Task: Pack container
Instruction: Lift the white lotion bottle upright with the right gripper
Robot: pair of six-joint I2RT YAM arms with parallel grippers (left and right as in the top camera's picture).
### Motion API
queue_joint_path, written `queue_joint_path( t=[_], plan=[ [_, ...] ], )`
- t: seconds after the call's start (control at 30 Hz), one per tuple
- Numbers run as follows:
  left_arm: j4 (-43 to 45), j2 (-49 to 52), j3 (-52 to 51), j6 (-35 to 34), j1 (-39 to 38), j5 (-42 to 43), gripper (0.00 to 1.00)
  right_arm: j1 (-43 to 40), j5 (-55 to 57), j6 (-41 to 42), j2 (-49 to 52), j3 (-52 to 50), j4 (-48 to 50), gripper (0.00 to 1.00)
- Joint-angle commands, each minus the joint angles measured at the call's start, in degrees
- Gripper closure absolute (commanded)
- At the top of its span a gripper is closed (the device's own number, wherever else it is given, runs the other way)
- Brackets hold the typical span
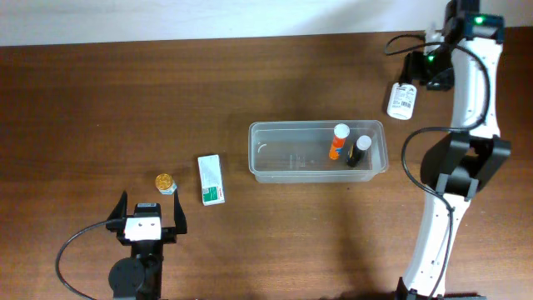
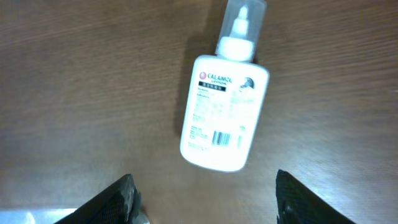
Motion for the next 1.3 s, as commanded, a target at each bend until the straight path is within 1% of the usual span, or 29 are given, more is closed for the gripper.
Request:
queue_joint_path(
  t=[0.0,0.13,0.23,0.43,0.57,1.27],
  plan=[
    [-0.1,-0.4,-0.2,0.7,0.3,0.6,0.01,1.1,0.3,2.6,2.9,0.1,1.2,0.36],
    [-0.1,-0.4,-0.2,0.7,0.2,0.6,0.01,1.8,0.4,4.2,4.8,0.1,2.7,0.36],
    [-0.1,-0.4,-0.2,0.7,0.3,0.6,0.01,2.4,4.6,8.2,6.1,0.0,3.8,0.36],
    [-0.1,-0.4,-0.2,0.7,0.3,0.6,0.01,2.3,8.7,9.5,6.4,-0.6,5.2,0.35],
    [-0.1,-0.4,-0.2,0.7,0.3,0.6,0.01,2.2,8.7,9.7,6.4,-1.1,5.9,0.32],
    [-0.1,-0.4,-0.2,0.7,0.3,0.6,0.01,2.3,8.7,9.4,6.4,-11.1,14.2,0.32]
  ],
)
